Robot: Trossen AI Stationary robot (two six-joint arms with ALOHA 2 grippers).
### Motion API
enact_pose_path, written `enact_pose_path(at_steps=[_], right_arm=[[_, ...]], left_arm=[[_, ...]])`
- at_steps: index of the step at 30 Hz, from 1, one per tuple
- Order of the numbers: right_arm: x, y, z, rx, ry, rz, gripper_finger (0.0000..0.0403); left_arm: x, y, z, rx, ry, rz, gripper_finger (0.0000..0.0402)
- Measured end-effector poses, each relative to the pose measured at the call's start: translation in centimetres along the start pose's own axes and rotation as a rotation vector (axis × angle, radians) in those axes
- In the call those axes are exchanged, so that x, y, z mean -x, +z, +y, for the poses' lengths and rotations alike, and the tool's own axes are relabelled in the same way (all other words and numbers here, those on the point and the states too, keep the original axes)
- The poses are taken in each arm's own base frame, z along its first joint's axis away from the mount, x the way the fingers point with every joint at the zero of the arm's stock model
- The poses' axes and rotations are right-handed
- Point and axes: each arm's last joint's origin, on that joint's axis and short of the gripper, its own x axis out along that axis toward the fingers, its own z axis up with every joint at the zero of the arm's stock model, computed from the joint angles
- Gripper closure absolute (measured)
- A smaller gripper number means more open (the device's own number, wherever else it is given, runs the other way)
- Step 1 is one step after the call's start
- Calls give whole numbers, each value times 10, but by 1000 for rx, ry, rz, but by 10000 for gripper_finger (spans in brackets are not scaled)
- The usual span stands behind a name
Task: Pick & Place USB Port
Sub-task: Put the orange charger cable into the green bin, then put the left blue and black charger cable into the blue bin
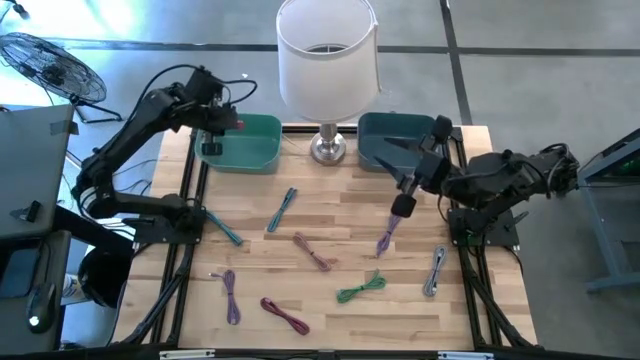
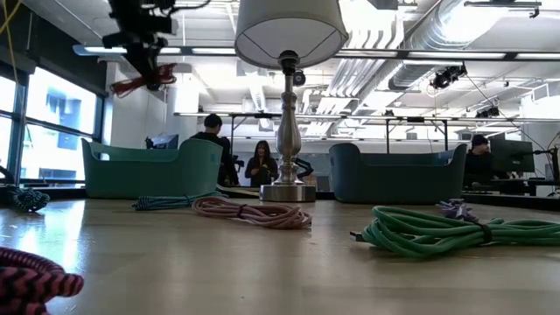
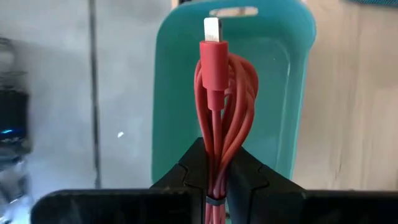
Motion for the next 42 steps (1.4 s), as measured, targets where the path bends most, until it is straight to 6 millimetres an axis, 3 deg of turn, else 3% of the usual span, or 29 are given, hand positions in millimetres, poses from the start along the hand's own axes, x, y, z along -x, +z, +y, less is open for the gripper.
enact_pose_path(at_steps=[7,17,24,29,35,39,42], right_arm=[[7,1,3,7,-37,9,233],[13,3,8,10,-39,7,233],[14,3,8,12,-34,6,233],[14,2,9,25,-32,13,233],[14,1,9,74,-32,14,232],[13,1,8,77,-35,16,229],[13,1,8,89,-35,16,230]], left_arm=[[-32,-1,12,-4,-99,29,375],[-59,3,18,6,-128,131,225],[-56,-1,19,7,-54,250,210],[-36,-6,16,-10,-11,292,228],[18,-12,8,15,-124,280,236],[53,-10,0,78,-157,74,236],[77,-14,-15,-5,-183,-81,236]])
